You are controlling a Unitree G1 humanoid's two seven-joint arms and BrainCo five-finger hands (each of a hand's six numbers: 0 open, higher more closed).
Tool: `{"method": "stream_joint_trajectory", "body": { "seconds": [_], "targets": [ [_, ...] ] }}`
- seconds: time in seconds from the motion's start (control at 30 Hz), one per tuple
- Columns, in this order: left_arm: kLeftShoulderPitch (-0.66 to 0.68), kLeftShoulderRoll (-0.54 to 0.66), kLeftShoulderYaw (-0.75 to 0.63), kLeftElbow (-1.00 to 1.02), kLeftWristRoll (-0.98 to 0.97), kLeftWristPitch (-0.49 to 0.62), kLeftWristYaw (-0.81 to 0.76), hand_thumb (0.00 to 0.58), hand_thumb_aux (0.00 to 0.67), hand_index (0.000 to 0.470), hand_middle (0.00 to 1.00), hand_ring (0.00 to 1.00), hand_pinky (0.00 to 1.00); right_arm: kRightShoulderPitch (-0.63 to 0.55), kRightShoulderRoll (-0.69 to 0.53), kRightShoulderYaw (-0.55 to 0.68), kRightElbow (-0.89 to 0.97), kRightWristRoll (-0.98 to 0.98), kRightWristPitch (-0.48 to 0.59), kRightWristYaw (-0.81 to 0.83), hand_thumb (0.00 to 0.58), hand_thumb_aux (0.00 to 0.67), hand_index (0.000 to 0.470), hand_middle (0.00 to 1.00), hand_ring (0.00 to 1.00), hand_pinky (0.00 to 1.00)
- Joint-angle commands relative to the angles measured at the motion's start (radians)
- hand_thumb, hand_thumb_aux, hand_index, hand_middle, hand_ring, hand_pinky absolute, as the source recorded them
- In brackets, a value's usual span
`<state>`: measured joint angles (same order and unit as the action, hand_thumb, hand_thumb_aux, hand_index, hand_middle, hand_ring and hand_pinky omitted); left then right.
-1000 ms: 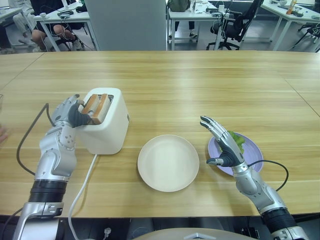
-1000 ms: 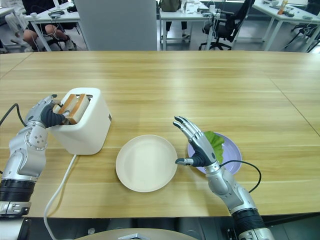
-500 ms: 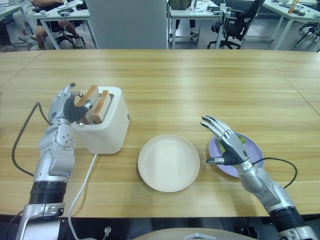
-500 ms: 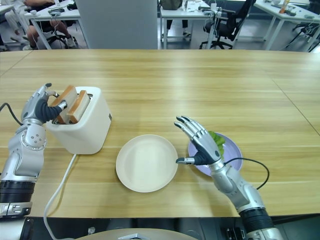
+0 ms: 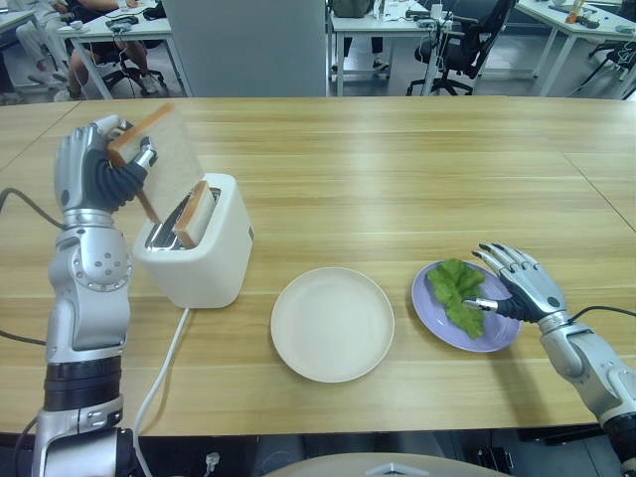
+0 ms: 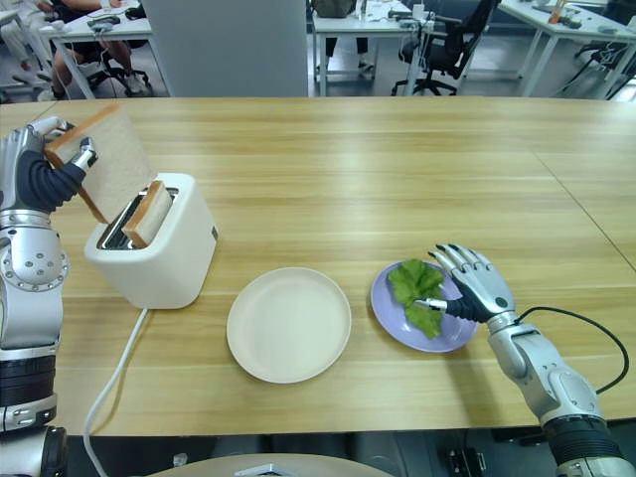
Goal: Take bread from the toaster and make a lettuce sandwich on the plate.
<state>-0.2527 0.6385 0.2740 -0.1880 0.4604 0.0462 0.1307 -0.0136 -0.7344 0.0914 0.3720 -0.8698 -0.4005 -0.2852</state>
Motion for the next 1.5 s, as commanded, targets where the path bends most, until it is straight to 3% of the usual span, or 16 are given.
{"method": "stream_joint_trajectory", "body": {
  "seconds": [0.03, 0.17, 0.2, 0.27, 0.3, 0.33, 0.37, 0.4, 1.07, 1.1, 1.17, 1.2, 1.23, 1.3, 1.37, 1.5],
  "targets": [
    [0.027, -0.023, 0.03, -0.119, -0.019, -0.043, 0.003, 0.58, 0.67, 0.46, 1.0, 1.0, 1.0, -0.04, 0.002, 0.068, 0.099, -0.027, 0.012, -0.017, 0.0, 0.0, 0.0, 0.0, 0.0, 0.0],
    [0.048, -0.05, 0.018, -0.244, -0.06, -0.048, -0.057, 0.58, 0.67, 0.46, 1.0, 1.0, 1.0, -0.078, 0.006, 0.138, 0.19, -0.049, 0.015, -0.031, 0.0, 0.0, 0.0, 0.0, 0.0, 0.0],
    [0.055, -0.061, 0.006, -0.269, -0.078, -0.044, -0.076, 0.58, 0.67, 0.46, 1.0, 1.0, 1.0, -0.085, 0.005, 0.153, 0.207, -0.054, 0.015, -0.036, 0.071, 0.042, 0.029, 0.0, 0.0, 0.0],
    [0.075, -0.087, -0.035, -0.312, -0.104, -0.032, -0.123, 0.58, 0.67, 0.46, 1.0, 1.0, 1.0, -0.092, 0.003, 0.177, 0.228, -0.057, 0.015, -0.043, 0.352, 0.25, 0.171, 0.0, 0.0, 0.0],
    [0.088, -0.104, -0.058, -0.329, -0.117, -0.023, -0.146, 0.58, 0.67, 0.46, 1.0, 1.0, 1.0, -0.096, 0.002, 0.187, 0.236, -0.059, 0.018, -0.044, 0.352, 0.25, 0.171, 0.0, 0.0, 0.0],
    [0.102, -0.121, -0.083, -0.342, -0.137, -0.013, -0.172, 0.58, 0.67, 0.46, 1.0, 1.0, 1.0, -0.1, 0.002, 0.198, 0.244, -0.062, 0.023, -0.045, 0.487, 0.402, 0.276, 0.0, 0.0, 0.0],
    [0.121, -0.138, -0.112, -0.351, -0.157, -0.007, -0.199, 0.58, 0.67, 0.46, 1.0, 1.0, 1.0, -0.105, 0.001, 0.209, 0.256, -0.066, 0.027, -0.047, 0.487, 0.402, 0.276, 0.0, 0.0, 0.0],
    [0.139, -0.156, -0.134, -0.355, -0.172, -0.004, -0.217, 0.58, 0.67, 0.46, 1.0, 1.0, 1.0, -0.108, 0.0, 0.218, 0.264, -0.065, 0.028, -0.052, 0.58, 0.667, 0.458, 0.0, 0.0, 0.0],
    [0.216, -0.225, -0.625, 0.216, -0.066, -0.009, -0.492, 0.58, 0.67, 0.46, 1.0, 1.0, 1.0, -0.059, -0.06, 0.135, 0.015, 0.028, -0.021, -0.201, 0.58, 0.67, 0.46, 0.0, 0.0, 0.0],
    [0.2, -0.215, -0.654, 0.259, -0.026, -0.02, -0.484, 0.506, 0.431, 0.296, 1.0, 1.0, 1.0, -0.052, -0.062, 0.126, -0.011, 0.032, -0.025, -0.204, 0.58, 0.67, 0.46, 0.0, 0.0, 0.0],
    [0.167, -0.196, -0.7, 0.327, 0.061, -0.035, -0.445, 0.438, 0.339, 0.233, 1.0, 1.0, 1.0, -0.04, -0.064, 0.113, -0.058, 0.035, -0.034, -0.205, 0.58, 0.67, 0.46, 0.0, 0.0, 0.0],
    [0.148, -0.186, -0.723, 0.356, 0.114, -0.04, -0.418, 0.066, 0.039, 0.027, 1.0, 1.0, 1.0, -0.034, -0.064, 0.108, -0.083, 0.036, -0.039, -0.205, 0.58, 0.67, 0.46, 0.0, 0.0, 0.0],
    [0.132, -0.178, -0.74, 0.376, 0.158, -0.042, -0.394, 0.0, 0.0, 0.0, 1.0, 1.0, 1.0, -0.029, -0.063, 0.104, -0.105, 0.037, -0.044, -0.203, 0.58, 0.67, 0.46, 0.0, 0.0, 0.0],
    [0.104, -0.166, -0.763, 0.395, 0.232, -0.042, -0.347, 0.0, 0.0, 0.0, 0.7, 0.7, 0.7, -0.023, -0.06, 0.095, -0.156, 0.04, -0.049, -0.193, 0.58, 0.67, 0.46, 0.0, 0.0, 0.0],
    [0.086, -0.16, -0.773, 0.388, 0.287, -0.039, -0.309, 0.0, 0.0, 0.0, 0.0, 0.0, 0.0, -0.019, -0.057, 0.085, -0.202, 0.047, -0.054, -0.176, 0.58, 0.67, 0.46, 0.0, 0.0, 0.0],
    [0.073, -0.148, -0.766, 0.33, 0.374, -0.028, -0.248, 0.0, 0.0, 0.0, 0.0, 0.0, 0.0, -0.025, -0.043, 0.081, -0.262, 0.053, -0.065, -0.148, 0.58, 0.67, 0.46, 0.0, 0.0, 0.0]
  ]
}}
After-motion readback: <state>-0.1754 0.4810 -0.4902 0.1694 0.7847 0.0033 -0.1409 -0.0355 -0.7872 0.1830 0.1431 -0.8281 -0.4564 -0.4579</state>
